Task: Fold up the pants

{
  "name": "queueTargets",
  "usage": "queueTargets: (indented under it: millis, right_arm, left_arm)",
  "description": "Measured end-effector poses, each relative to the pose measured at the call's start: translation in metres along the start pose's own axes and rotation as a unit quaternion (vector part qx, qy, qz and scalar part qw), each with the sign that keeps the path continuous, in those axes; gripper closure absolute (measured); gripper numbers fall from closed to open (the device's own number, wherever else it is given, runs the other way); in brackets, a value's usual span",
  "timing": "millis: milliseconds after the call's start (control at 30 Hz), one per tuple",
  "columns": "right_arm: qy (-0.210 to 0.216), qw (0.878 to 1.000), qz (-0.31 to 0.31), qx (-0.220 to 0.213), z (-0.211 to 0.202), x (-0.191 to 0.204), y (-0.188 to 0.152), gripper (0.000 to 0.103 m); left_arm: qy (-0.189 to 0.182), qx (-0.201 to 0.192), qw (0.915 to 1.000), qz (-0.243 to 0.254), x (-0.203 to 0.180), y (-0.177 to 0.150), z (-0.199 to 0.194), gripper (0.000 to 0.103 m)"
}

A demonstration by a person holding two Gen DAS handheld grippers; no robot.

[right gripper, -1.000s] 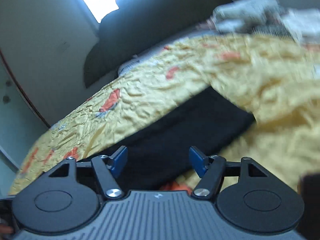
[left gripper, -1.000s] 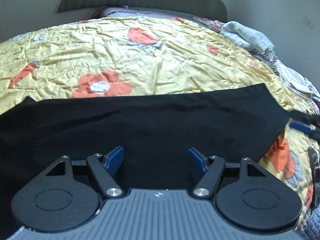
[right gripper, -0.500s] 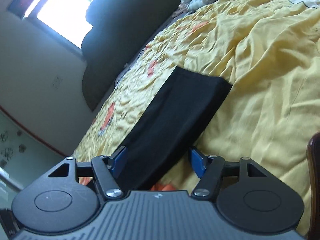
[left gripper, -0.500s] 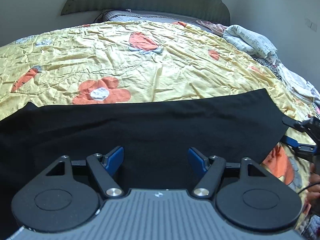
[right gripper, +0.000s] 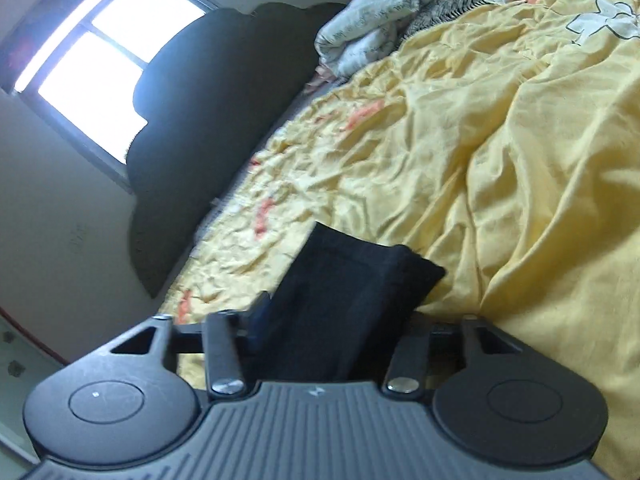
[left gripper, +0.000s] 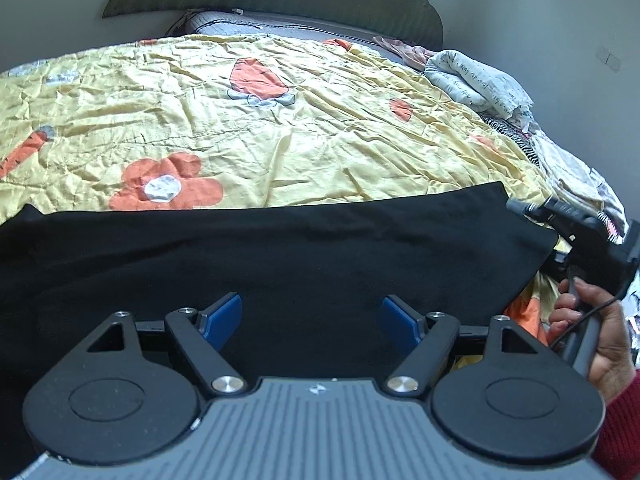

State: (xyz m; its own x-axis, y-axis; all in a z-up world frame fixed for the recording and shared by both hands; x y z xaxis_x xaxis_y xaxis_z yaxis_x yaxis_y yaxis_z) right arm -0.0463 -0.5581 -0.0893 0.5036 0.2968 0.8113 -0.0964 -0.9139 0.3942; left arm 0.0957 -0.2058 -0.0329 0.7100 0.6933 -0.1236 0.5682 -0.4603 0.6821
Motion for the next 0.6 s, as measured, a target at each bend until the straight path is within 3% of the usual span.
queueTargets:
  millis: [100,333,500,600]
  right_arm:
    - [-0.011,1.000,0.025,0.003,0.007,-0.008,0.004,0.092]
    - [-0.004,1.000,-0.011,-0.016,-0.001,0.008,0.003,0.098]
    - [0.021,0.996,-0.088,-0.020,-0.011,0.045,-0.010,0.099]
    - [0.043,0.987,-0.156,-0.014,-0.019,0.075,-0.029,0.099]
  left_arm:
    - [-0.017,0.004,0.9994,-0.029,0.008,0.000,0.003,0.024]
    - [-0.041,0.012,0.9961,-0.077,0.023,-0.001,0.009,0.024]
    - [-0.076,0.007,0.9908,-0.112,0.031,0.000,0.009,0.024]
    - [-0.126,-0.001,0.9788,-0.161,0.040,-0.001,0.010,0.024]
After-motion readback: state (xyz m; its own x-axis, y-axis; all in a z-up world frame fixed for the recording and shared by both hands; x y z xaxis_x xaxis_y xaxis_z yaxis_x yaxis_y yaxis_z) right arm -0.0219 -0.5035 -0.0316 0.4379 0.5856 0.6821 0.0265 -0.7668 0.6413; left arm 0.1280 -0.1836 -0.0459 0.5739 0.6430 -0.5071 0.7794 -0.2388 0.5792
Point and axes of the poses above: each gripper's, at about its wrist camera, not at the fingertips, and z roughly the way its jaws point, x to its left, y to its top, the point moved 2 cm from there along z, roughly the way its jaws point, and after that the axes turned 10 degrees about z, right-handed, at the moved point
